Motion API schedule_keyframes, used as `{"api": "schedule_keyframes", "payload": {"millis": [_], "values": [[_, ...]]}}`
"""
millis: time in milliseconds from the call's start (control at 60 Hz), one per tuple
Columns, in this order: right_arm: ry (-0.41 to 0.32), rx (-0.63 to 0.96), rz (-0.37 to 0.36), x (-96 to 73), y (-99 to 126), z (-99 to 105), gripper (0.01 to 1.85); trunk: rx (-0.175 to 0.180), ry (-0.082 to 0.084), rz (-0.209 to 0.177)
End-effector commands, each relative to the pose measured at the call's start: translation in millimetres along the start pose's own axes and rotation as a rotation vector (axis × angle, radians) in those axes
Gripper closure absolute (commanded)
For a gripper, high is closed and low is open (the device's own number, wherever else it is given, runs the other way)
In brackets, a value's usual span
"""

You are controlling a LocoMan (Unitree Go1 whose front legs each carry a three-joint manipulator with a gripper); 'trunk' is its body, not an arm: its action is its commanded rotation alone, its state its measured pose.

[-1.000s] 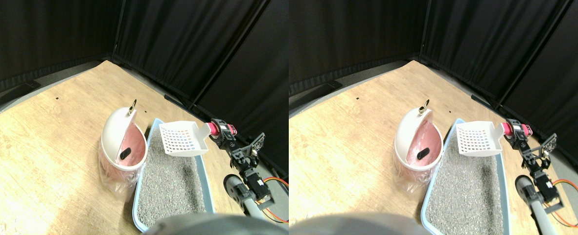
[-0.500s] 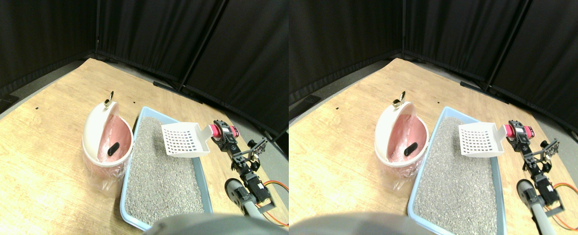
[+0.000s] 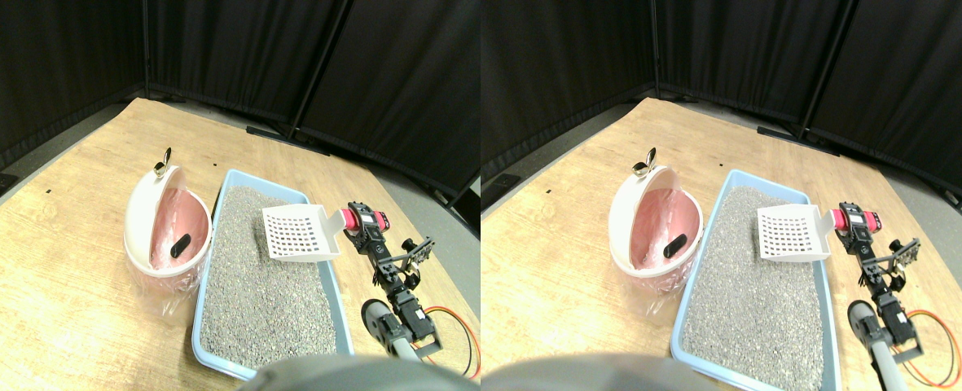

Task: Scoop (unimanual)

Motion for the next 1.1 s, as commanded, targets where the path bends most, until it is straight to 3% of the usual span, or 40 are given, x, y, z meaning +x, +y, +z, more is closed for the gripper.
{"api": "schedule_keyframes", "payload": {"millis": [17,283,600,817,1100], "values": [[-0.065,0.035,-0.02,-1.6,5,7,1.8,-0.002,-0.019,-0.011],[-0.019,0.069,-0.097,-14.6,-6,-11,1.8,0.005,-0.016,-0.015],[-0.009,0.083,-0.109,-26.6,-7,-27,1.8,0.0,-0.011,-0.014],[0.048,0.097,-0.134,-36.2,-2,-43,1.8,-0.009,-0.011,-0.009],[0.093,0.117,-0.147,-34.0,-6,-55,1.8,-0.012,-0.011,-0.004]]}}
